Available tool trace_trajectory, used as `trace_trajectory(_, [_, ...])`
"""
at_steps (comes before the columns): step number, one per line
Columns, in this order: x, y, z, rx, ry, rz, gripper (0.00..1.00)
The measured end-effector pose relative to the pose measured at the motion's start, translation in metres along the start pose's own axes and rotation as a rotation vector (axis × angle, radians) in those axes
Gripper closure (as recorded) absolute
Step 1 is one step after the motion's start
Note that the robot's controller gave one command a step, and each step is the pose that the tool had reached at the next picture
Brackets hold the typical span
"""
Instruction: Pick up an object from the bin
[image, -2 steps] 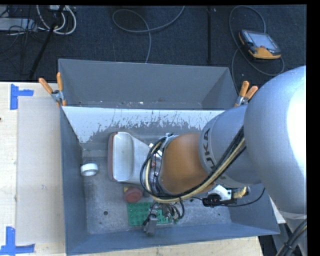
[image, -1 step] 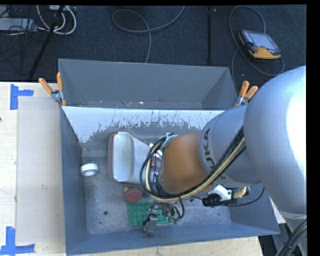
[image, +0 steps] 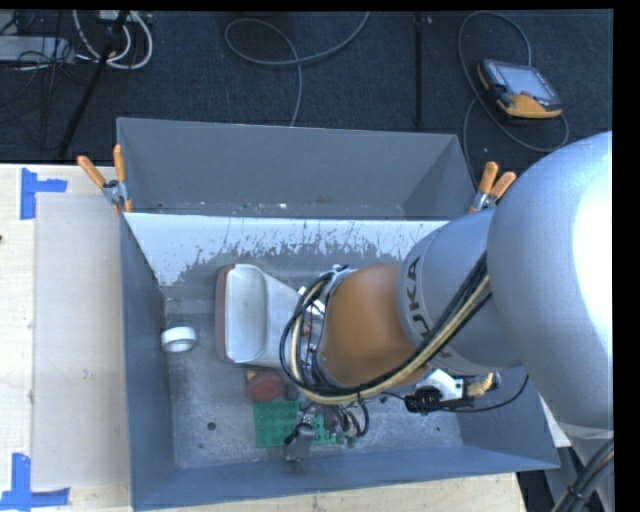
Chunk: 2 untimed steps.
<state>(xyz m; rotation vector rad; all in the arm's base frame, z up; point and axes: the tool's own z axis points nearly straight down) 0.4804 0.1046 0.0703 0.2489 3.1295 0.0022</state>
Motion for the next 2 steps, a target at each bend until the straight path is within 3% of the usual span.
trace_trajectory(1, [-0.002,0.001,-0.071,-0.001,-0.003,0.001,1.00])
trace_trajectory(2, [-0.003,0.001,-0.107,0.000,0.000,0.000,1.00])
